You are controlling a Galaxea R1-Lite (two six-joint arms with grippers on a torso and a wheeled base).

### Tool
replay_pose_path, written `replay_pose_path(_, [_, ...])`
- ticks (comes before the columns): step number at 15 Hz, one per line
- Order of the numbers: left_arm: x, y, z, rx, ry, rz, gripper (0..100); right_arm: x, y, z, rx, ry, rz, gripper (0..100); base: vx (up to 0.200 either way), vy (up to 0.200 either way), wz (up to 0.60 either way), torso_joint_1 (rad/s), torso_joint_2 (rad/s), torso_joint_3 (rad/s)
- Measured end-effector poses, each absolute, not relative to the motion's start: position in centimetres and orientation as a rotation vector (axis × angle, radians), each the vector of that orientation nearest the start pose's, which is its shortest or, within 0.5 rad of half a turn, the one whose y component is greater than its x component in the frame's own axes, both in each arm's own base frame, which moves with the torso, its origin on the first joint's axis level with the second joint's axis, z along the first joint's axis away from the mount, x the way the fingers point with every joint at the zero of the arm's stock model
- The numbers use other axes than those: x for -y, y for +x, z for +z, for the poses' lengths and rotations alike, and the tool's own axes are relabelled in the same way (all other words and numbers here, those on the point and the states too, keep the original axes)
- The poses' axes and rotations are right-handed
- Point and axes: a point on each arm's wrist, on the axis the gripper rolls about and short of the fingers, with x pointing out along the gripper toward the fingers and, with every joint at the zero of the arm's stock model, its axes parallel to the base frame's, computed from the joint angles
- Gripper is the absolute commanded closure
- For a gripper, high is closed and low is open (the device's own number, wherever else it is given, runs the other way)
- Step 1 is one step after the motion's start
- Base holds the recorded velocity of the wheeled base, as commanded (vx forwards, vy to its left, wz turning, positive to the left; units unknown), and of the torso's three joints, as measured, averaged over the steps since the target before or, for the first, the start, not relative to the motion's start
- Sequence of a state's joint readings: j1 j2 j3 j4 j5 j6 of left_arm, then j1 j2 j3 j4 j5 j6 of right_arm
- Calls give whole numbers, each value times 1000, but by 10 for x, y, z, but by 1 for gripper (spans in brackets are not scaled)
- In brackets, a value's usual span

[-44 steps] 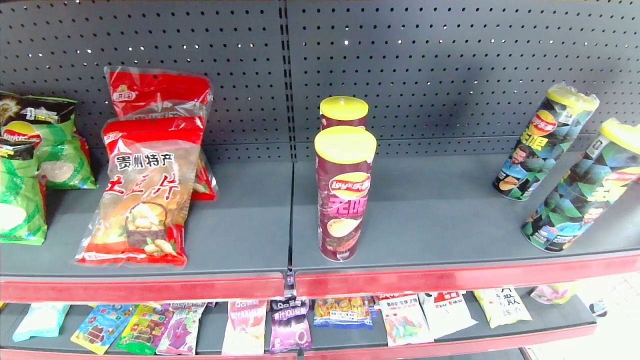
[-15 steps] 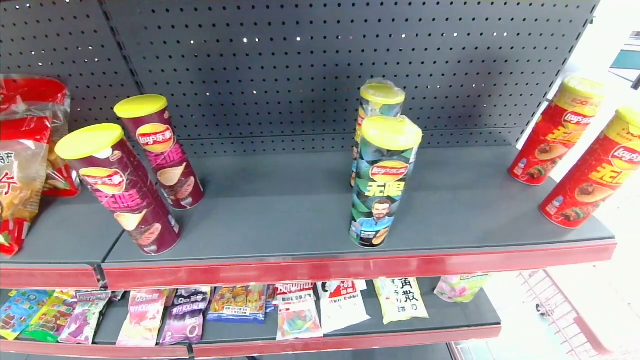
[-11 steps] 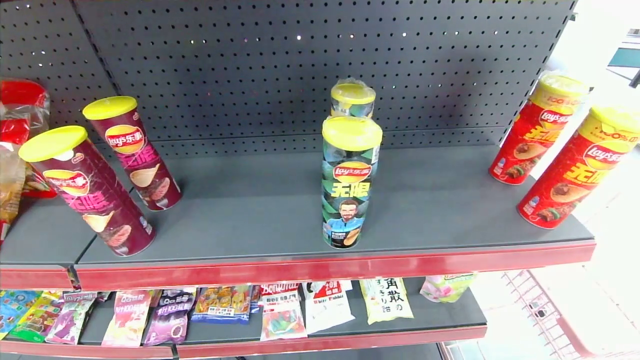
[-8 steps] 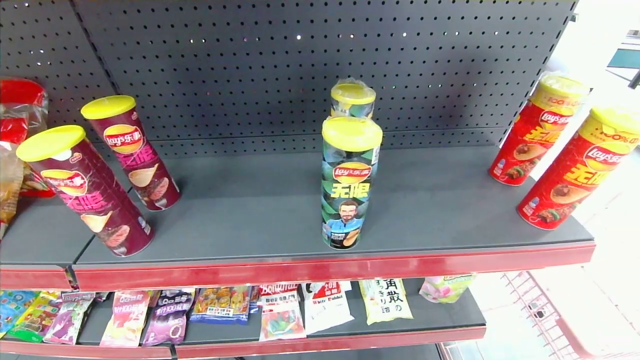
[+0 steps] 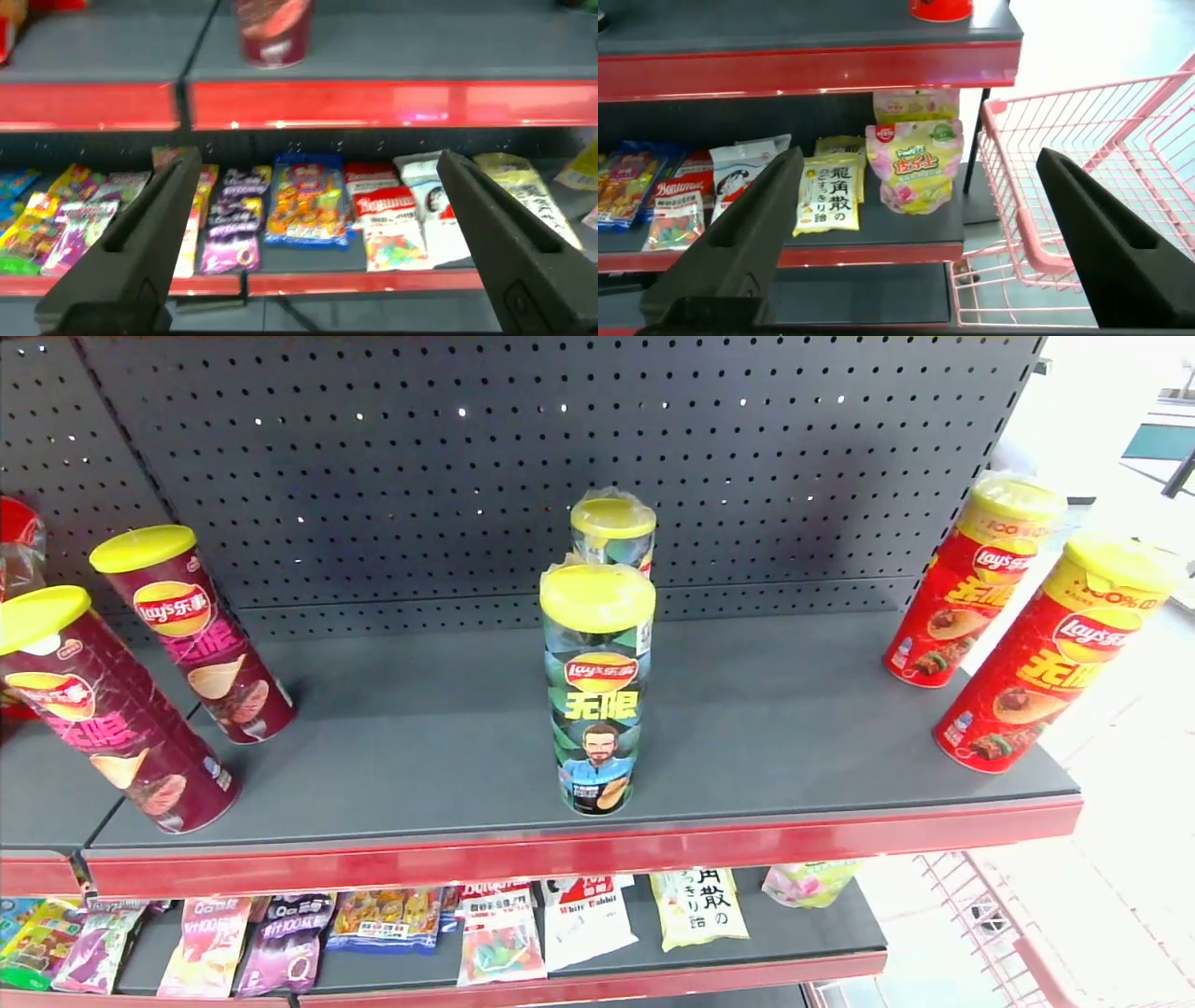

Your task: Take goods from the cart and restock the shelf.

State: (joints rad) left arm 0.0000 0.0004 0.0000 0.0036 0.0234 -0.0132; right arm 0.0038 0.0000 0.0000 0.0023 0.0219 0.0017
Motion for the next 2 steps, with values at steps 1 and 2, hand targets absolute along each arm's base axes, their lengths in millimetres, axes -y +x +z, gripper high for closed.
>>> replay_pose_path(1, [-1,-23,75,-4,-14,24,0,0,-23,75,-1,1,25,0,0,0,0,0,0,0])
replay_pose_path(2, [-1,-23,75,-4,-14,24,0,0,-23,75,-2,1,25,0,0,0,0,0,0,0])
